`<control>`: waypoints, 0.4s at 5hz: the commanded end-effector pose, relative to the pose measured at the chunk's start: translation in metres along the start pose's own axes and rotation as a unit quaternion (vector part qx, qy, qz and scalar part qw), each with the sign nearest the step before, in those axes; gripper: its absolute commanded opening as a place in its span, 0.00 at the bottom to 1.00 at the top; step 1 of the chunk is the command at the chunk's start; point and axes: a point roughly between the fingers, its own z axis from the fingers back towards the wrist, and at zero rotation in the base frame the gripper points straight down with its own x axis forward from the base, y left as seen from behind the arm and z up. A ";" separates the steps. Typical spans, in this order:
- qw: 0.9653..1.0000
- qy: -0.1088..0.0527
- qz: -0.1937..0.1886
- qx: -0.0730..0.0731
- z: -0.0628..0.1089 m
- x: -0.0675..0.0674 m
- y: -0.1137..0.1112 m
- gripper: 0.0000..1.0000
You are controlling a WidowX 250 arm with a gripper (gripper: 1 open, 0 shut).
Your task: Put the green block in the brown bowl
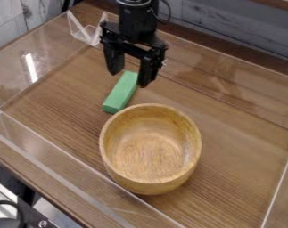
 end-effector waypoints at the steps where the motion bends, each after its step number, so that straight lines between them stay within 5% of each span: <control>1: 0.999 -0.036 0.002 0.004 0.015 0.003 0.006 1.00; 2: 0.999 -0.039 0.003 0.002 0.014 0.004 0.007 1.00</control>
